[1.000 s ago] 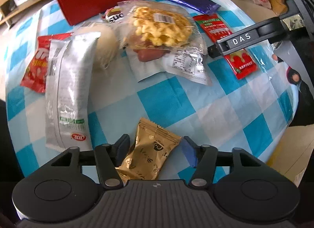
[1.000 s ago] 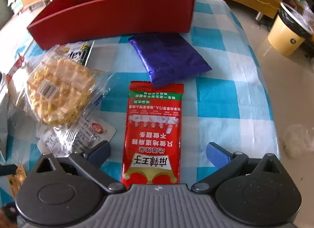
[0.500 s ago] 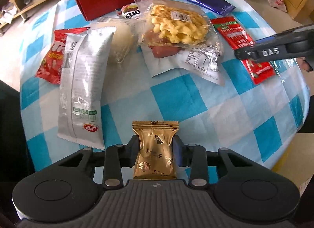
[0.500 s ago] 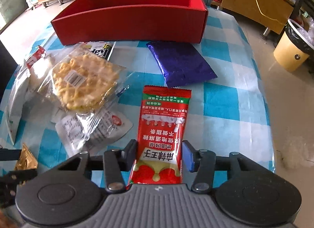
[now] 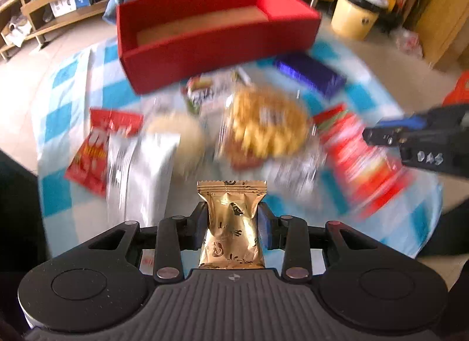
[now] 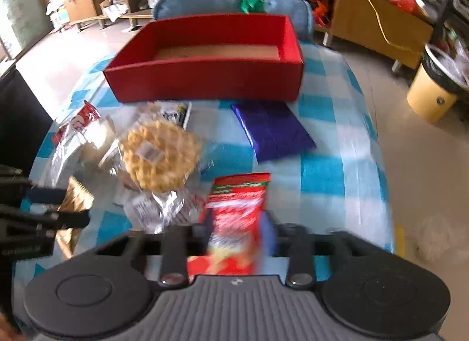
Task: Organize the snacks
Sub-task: 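Grasp the gold foil candy with left tool while right tool grasps red spicy strip packet, then carry the gold candy and red packet with both tools over the red box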
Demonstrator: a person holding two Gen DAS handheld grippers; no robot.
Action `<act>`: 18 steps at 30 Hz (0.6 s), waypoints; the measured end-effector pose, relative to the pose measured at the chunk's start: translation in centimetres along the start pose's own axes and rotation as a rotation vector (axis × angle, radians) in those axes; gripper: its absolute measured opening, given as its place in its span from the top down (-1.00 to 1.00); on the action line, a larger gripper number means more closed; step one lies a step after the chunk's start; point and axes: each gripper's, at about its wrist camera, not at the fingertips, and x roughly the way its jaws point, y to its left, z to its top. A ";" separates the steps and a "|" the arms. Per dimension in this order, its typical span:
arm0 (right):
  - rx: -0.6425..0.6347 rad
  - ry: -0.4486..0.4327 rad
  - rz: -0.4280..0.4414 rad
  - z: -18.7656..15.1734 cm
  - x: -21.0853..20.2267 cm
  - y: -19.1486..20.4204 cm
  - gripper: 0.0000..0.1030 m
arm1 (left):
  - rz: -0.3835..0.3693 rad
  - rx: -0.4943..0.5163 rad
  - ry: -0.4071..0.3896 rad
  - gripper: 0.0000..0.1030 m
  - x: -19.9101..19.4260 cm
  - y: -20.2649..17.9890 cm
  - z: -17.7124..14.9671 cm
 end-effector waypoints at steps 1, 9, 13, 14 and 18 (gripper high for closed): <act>0.012 0.001 0.010 0.6 0.4 -0.4 0.78 | -0.009 -0.013 -0.007 0.16 0.0 0.1 0.6; 0.108 0.107 -0.021 -0.1 3.8 -2.6 0.69 | -0.040 -0.018 0.011 0.15 1.6 0.6 1.6; 0.179 0.148 0.072 -1.3 4.4 -2.2 0.24 | -0.075 -0.040 0.069 0.15 2.5 0.9 0.8; 0.150 0.156 0.069 -1.3 4.8 -1.4 0.02 | -0.078 -0.037 0.066 0.15 2.6 0.8 0.8; 0.033 0.142 -0.029 -1.4 6.3 1.5 -0.48 | -0.055 -0.046 0.073 0.05 3.5 0.7 0.3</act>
